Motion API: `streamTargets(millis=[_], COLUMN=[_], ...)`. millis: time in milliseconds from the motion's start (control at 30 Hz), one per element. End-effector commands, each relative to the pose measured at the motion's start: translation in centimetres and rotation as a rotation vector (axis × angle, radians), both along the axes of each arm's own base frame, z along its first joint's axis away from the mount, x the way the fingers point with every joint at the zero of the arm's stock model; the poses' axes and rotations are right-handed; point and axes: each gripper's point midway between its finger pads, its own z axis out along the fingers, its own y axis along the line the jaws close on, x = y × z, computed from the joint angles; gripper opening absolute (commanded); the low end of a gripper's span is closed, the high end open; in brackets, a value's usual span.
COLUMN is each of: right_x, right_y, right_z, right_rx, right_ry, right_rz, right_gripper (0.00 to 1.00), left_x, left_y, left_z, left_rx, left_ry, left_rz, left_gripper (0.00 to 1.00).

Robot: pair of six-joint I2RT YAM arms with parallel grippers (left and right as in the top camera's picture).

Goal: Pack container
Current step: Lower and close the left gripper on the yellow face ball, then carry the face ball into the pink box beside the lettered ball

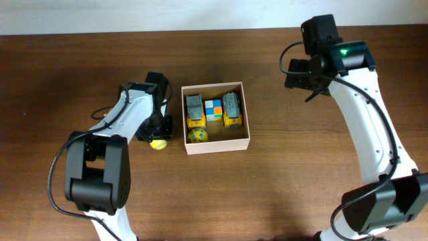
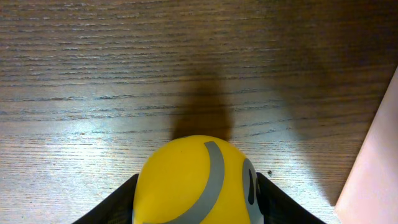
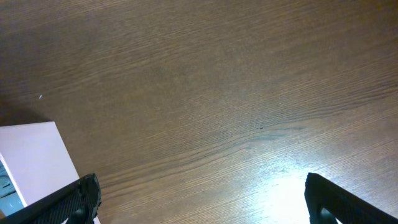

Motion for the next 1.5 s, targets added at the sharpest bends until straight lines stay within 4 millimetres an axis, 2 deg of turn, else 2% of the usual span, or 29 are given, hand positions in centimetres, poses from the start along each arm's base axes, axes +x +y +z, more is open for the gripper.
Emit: streamTargets(millis=[0, 200, 400, 533, 667, 900, 1000, 1233, 1333, 1467], right_x=[0.0, 0.0, 0.0, 0.0, 0.0, 0.0, 0.0, 0.0, 0.0, 0.0], right_y=[-0.4, -0.4, -0.4, -0.4, -0.4, -0.4, -0.4, -0.4, -0.4, -0.4], right_z=[-0.2, -0.2, -0.2, -0.2, -0.2, -0.2, -0.2, -0.2, -0.2, -0.2], right_rx=[-0.011, -0.01, -0.011, -0.011, -0.01, -0.01, -0.01, -0.01, -0.011, -0.011], right_ry=[0.004, 0.004, 0.004, 0.004, 0.004, 0.004, 0.004, 0.004, 0.004, 0.004], right_rz=[-0.015, -0.014, -0.015, -0.015, -0.014, -0.014, -0.014, -0.014, -0.015, -0.015], right_gripper=[0.99, 0.99, 0.99, 0.99, 0.99, 0.99, 0.99, 0.99, 0.99, 0.99], left_x=[-0.2, 0.4, 2.2, 3.1, 3.3, 1.7, 1.3, 1.3, 1.3, 1.3], left_y=[0.2, 0.1, -0.5, -2.0, -4.5, -10.3, -11.6, -12.0, -12.0, -12.1], left_z=[0.8, 3.1, 7.8, 10.9, 12.9, 13.2, 13.2, 13.2, 13.2, 13.2], left_rx=[0.005, 0.006, -0.004, -0.015, -0.03, -0.07, -0.063, -0.066, -0.066, -0.066], left_ry=[-0.01, -0.006, -0.051, -0.094, -0.132, -0.139, -0.147, -0.155, -0.154, -0.154], left_rz=[0.003, 0.003, -0.007, -0.061, -0.152, -0.42, -0.474, -0.483, -0.483, -0.484], left_gripper=[0.53, 0.51, 0.52, 0.52, 0.52, 0.53, 0.52, 0.53, 0.66, 0.73])
